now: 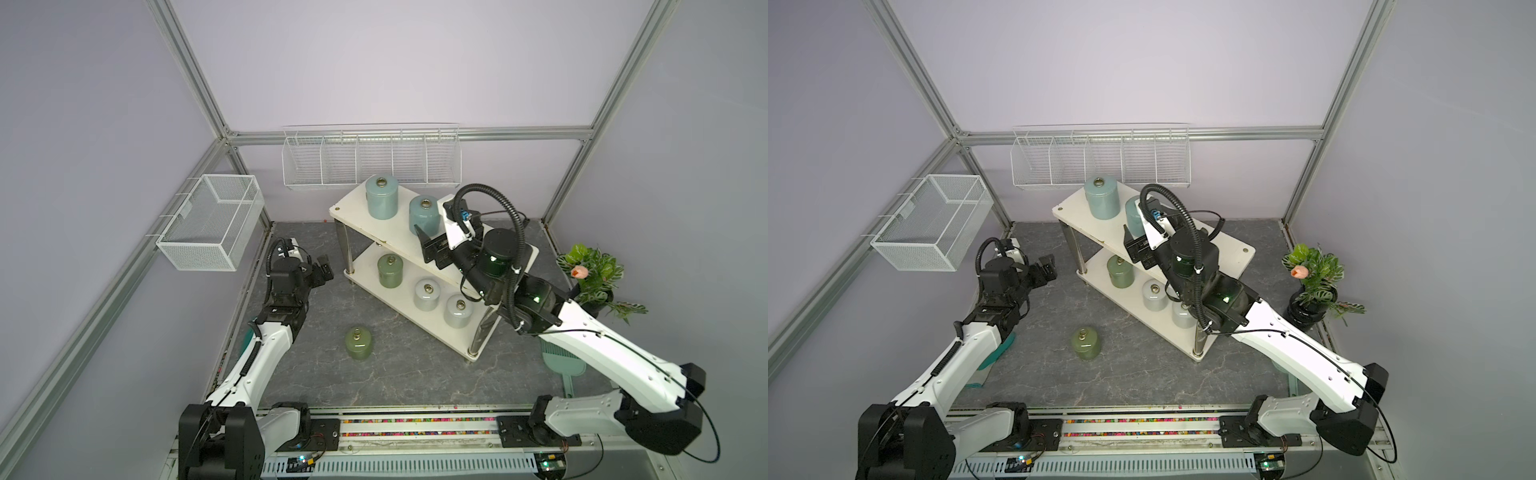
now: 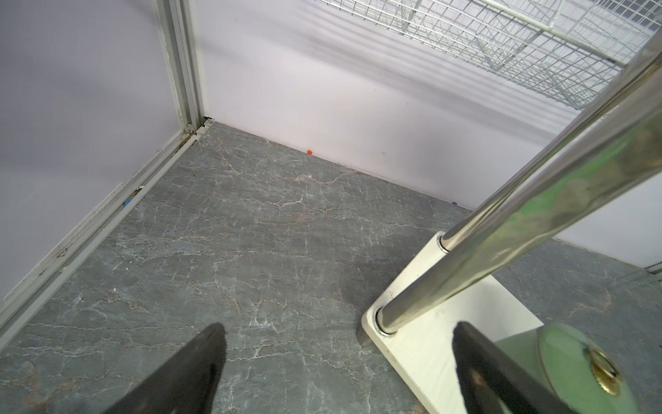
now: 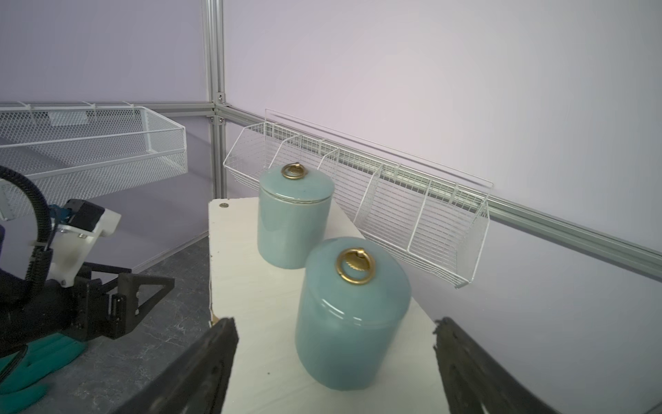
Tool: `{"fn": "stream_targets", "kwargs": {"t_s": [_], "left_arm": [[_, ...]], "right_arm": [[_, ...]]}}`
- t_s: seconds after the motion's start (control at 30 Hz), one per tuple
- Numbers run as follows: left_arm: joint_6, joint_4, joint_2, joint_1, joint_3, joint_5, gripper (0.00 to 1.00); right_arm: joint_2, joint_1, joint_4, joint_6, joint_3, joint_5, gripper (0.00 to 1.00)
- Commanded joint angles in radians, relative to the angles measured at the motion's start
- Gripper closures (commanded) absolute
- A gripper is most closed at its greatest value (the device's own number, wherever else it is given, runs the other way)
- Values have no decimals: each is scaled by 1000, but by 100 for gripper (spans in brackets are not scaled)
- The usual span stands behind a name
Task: Remove the tea canisters from the shelf
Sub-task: Pick up the tea canister from the shelf.
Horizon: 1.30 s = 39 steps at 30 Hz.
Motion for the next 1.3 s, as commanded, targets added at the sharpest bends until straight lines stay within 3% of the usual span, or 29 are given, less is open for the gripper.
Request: {"fn": "stream_targets", "kwargs": {"t_s": [0.0,0.3,0.87,1.27], "left_arm": [[-10,24,8,-5,14,14,0],[-13,41,26,-9,4,20,0],[1,61,30,-8,-13,-1,0],[11,64,25,-9,-21,-12,0]], "right_arm": [[-42,-42,-37,58,-30,-101,11],[-48,-95,-29,84,-82,-296,11],[105,-173,52,133,-31,-406,11],[151,-180,102,137,-24,-349,11]]}}
